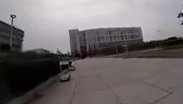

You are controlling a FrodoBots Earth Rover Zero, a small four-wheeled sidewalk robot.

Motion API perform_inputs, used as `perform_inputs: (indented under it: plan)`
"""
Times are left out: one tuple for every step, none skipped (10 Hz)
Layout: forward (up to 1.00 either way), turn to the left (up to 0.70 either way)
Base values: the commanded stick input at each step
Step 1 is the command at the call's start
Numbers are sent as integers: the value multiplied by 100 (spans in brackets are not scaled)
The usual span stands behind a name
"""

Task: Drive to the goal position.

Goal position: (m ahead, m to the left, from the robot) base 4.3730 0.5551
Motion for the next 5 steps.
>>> perform_inputs:
  plan:
    - [70, 0]
    - [70, 0]
    - [29, 0]
    - [0, 0]
    - [0, 0]
